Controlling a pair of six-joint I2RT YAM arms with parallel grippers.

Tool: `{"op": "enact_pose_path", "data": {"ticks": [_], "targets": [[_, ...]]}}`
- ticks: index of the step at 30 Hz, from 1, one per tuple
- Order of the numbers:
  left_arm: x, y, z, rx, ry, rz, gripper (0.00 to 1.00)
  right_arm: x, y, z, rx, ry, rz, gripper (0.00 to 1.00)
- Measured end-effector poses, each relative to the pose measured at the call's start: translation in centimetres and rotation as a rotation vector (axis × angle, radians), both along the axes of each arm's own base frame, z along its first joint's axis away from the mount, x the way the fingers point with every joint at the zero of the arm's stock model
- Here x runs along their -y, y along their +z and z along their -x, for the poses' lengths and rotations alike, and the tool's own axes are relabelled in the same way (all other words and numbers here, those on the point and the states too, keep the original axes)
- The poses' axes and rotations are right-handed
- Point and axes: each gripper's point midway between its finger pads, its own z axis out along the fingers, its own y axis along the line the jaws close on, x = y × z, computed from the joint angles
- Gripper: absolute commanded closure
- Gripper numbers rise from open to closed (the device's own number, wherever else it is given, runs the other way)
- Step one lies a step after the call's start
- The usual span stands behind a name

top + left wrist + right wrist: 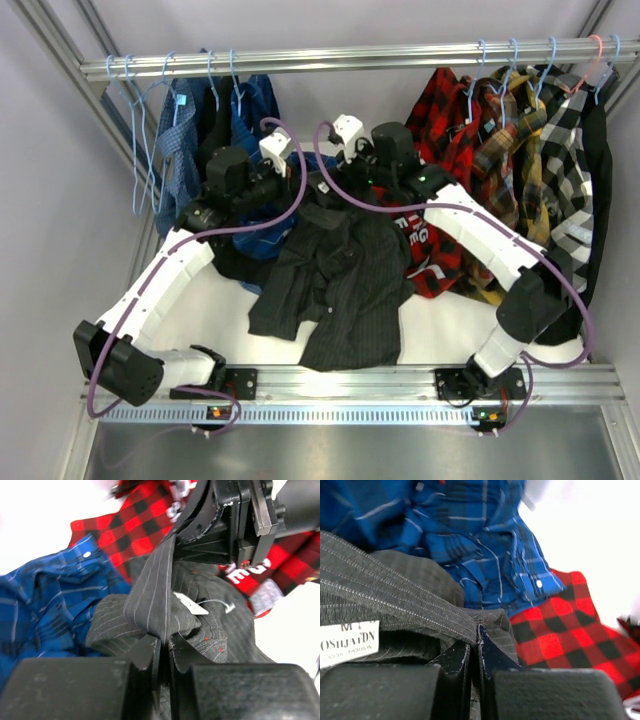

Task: Place the shirt on the hanger

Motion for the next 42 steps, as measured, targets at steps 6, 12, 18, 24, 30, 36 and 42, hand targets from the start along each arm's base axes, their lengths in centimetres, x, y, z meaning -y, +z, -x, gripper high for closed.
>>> {"op": "enact_pose_path", "data": {"ticks": [6, 12, 18, 24, 30, 36, 42], "targets": [[-1.2, 0.2, -1.0, -0.035, 0.104, -0.018, 0.81, 2.5, 1.5, -2.7, -0.013, -0.265, 0.021, 1.0], [-1.4, 5.0, -3.2, -0.002, 0.197, 0.041, 0.69, 4.9, 12.6, -2.7, 0.071, -0.484, -0.231, 1.0], [-1.6, 6.7, -3.9, -0.024, 0.243, 0.072, 0.38, 4.3, 16.8, 1.3, 0.079, -0.487, -0.364, 1.0], [-2.8, 8.5, -2.5, -0.018, 0.287, 0.1, 0.1, 3.2, 12.5, 1.7, -0.004, -0.492, -0.309, 1.0], [-8.8, 14.7, -0.3, 0.104, 0.541, 0.146, 0.13, 3.1, 7.2, 2.0, -0.082, -0.492, -0.195, 1.0], [-18.9, 18.7, 0.6, 0.184, 0.927, 0.158, 0.22, 2.2, 5.0, 3.4, -0.144, -0.409, -0.176, 1.0], [-31.1, 15.7, 0.2, 0.099, 1.277, 0.086, 0.29, 1.8, 4.8, 3.8, -0.155, -0.378, -0.184, 1.0]]}}
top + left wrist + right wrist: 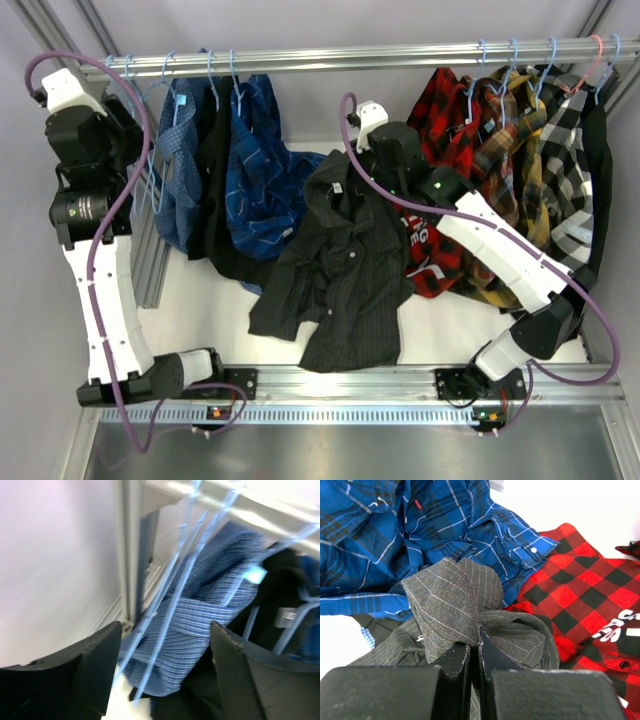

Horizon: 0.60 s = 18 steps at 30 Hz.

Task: Place the shirt on the hanger

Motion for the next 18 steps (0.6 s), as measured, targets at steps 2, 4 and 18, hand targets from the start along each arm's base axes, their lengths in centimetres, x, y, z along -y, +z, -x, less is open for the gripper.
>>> {"op": "enact_pose_path", "data": {"ticks": [2, 4, 18], "targets": [[-1.5, -0.9, -0.2, -0.031, 0.013, 0.01, 0.33, -0.1, -0.1, 0.1, -0.003, 0.007, -0.001, 1.0], [-1.8, -1.4, -0.8, -0.041, -0.028, 0.028, 0.47, -0.1, -0.1, 0.1, -0.002, 0.011, 0.0, 1.0], [-1.1, -9.1, -4.7, -0.21, -0.257, 0.15, 0.46, 0.3, -0.8, -0.1, 0.015, 0.012, 0.046, 1.0]]}}
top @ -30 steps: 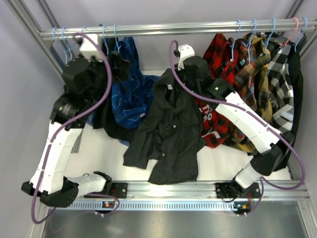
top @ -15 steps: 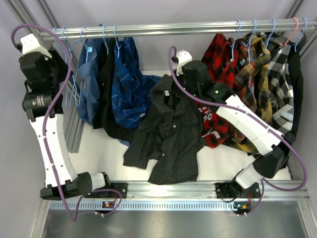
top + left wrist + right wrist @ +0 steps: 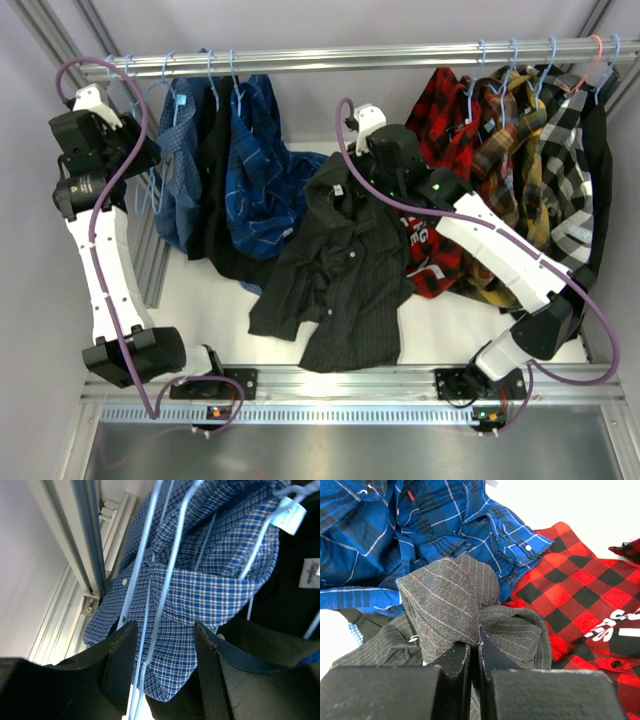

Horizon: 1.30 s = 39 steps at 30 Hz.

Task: Place the shirt on the hanger

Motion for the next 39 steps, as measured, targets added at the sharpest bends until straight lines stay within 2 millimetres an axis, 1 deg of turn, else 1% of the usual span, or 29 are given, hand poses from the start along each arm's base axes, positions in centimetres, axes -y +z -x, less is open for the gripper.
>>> {"op": "enact_pose_path", "data": {"ticks": [3, 6, 10, 14, 17, 20, 21, 22, 26, 30, 33, 34, 35, 36, 39], "targets": [[0.4, 0.0, 0.3, 0.005, -0.023, -0.006, 0.48, 0.0, 0.1, 0.0, 0.002, 0.0, -0.001, 1.0], [0.6, -0.5, 0.5, 0.0, -0.036, -0.012, 0.49, 0.0, 0.1, 0.0, 0.003, 0.0, -0.001, 1.0], [0.2, -1.6, 0.5, -0.024, -0.028, -0.032, 0.49, 0.0, 0.1, 0.0, 0.004, 0.001, 0.002, 1.0], [-0.1, -1.6, 0.3, -0.018, -0.029, -0.052, 0.51, 0.0, 0.1, 0.0, 0.005, 0.002, 0.003, 1.0], [-0.1, -1.5, -0.1, 0.0, -0.041, -0.07, 0.55, 0.0, 0.1, 0.0, 0.005, 0.002, 0.003, 1.0], [-0.3, -1.7, -0.7, 0.009, -0.046, -0.081, 0.64, 0.0, 0.1, 0.0, 0.005, 0.002, 0.003, 1.0], [-0.4, -1.8, -0.9, 0.011, -0.047, -0.087, 0.65, 0.0, 0.1, 0.0, 0.005, 0.002, 0.003, 1.0], [-0.5, -1.8, -1.1, 0.014, -0.049, -0.093, 0.69, 0.0, 0.1, -0.1, 0.005, 0.002, 0.003, 1.0], [-0.9, -2.4, -2.0, 0.009, -0.054, -0.104, 0.76, 0.0, 0.1, -0.1, 0.005, 0.001, 0.001, 1.0], [-0.8, -2.8, -2.4, 0.014, -0.079, -0.12, 0.75, 0.0, 0.1, -0.1, 0.006, 0.001, 0.0, 1.0], [-0.6, -3.0, -2.8, 0.026, -0.107, -0.136, 0.76, 0.0, 0.2, -0.1, 0.008, 0.001, -0.001, 1.0], [-0.6, -3.2, -2.9, 0.029, -0.111, -0.14, 0.77, -0.1, 0.2, -0.1, 0.008, 0.001, -0.002, 1.0], [-0.7, -3.4, -3.0, 0.03, -0.114, -0.144, 0.86, -0.1, 0.2, -0.1, 0.008, 0.001, -0.003, 1.0], [-0.7, -3.5, -3.1, 0.029, -0.115, -0.145, 1.0, -0.1, 0.2, -0.1, 0.008, 0.0, -0.003, 1.0], [-0.9, -3.8, -3.2, 0.028, -0.115, -0.162, 1.0, 0.0, 0.2, -0.1, 0.008, -0.001, -0.003, 1.0]]}}
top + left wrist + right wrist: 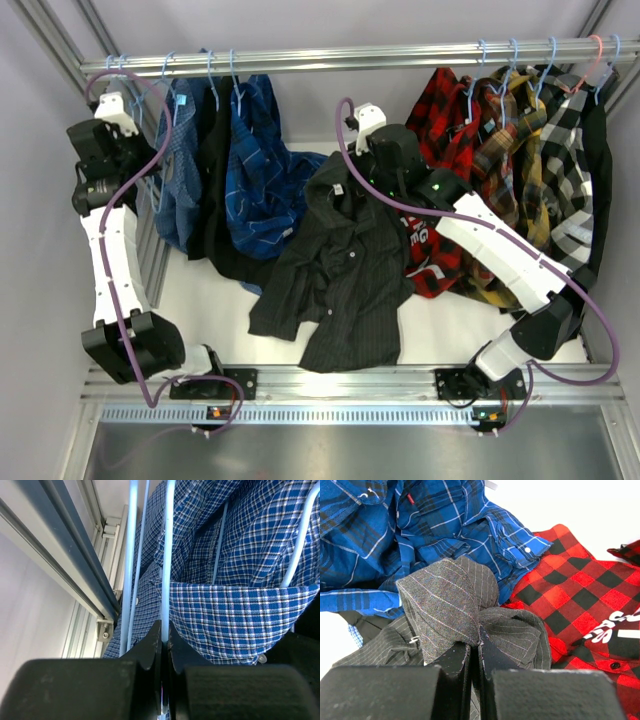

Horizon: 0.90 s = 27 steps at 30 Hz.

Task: Place the shirt on the hanger

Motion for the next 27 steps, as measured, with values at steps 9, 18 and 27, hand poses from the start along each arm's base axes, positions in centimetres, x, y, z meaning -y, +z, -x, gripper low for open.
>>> {"op": "enact_pose_path", "data": {"ticks": [9, 18, 27], "targets": [[0.2, 3.5, 2.0, 0.087, 0.034, -0.029, 1.0, 0.3, 0.0, -0.2, 0.001, -0.029, -0.004, 1.0], [3.2, 12.6, 9.9, 0.331, 0.044, -0.074, 1.0, 1.2, 0.1, -0.9, -0.006, -0.07, -0.019, 1.0], [6.2, 12.2, 14.7, 0.286, -0.011, -0.012, 1.0, 6.0, 0.9, -5.4, -0.031, -0.2, -0.13, 1.0]]}}
